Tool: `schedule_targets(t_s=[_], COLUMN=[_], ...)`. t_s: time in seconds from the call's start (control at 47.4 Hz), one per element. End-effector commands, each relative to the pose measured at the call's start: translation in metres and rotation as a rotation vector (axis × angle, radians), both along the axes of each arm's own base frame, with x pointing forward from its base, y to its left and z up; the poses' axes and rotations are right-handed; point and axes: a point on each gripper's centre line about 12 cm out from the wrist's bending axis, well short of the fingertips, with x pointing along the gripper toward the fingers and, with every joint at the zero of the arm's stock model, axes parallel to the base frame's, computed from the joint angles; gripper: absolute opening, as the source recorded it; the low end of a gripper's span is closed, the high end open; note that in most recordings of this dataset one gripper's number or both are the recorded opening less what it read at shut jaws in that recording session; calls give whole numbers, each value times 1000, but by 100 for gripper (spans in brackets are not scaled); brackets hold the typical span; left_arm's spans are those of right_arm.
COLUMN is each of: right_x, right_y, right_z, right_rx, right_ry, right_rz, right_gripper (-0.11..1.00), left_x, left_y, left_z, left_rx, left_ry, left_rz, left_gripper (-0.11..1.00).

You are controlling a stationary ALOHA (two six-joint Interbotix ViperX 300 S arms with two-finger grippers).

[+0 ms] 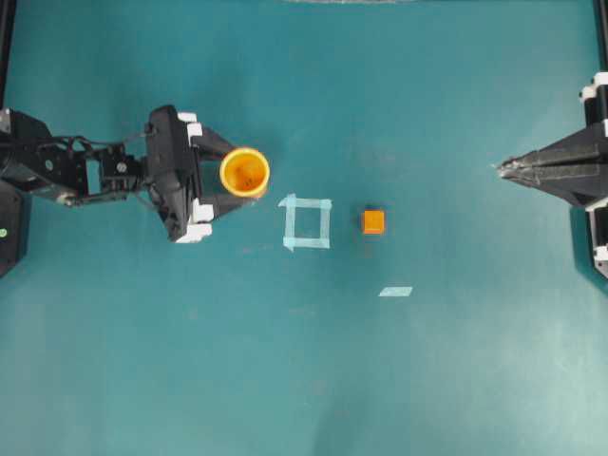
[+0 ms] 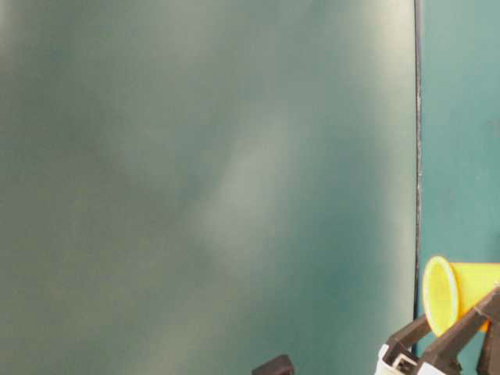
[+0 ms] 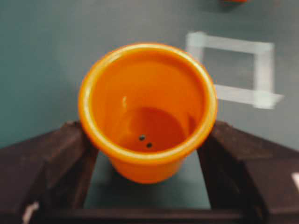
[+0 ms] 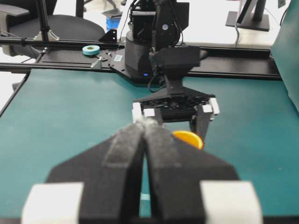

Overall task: Move the cup backward with left arm.
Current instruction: 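Slide the gripped orange cup backward toward the table's far edge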

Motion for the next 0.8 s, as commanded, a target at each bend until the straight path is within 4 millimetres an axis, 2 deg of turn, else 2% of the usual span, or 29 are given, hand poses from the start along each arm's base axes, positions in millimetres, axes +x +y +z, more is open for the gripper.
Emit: schedule_targets(t_s=[0.0, 0.464, 0.781], right_x=[2, 1, 1], right_y=[0, 0, 0], right_z=[14, 16, 16], right_rx=[1, 1, 0], right_ry=[-35, -40, -41], right_rz=[0, 0, 0], right_gripper=[0, 0, 0], left_x=[5, 9, 2], left_y=[9, 52, 82], left_z=[11, 20, 22], left_rx=[4, 7, 8], left_ry=[-27, -36, -33], left_rz=[24, 144, 230], left_gripper=[64, 64, 64])
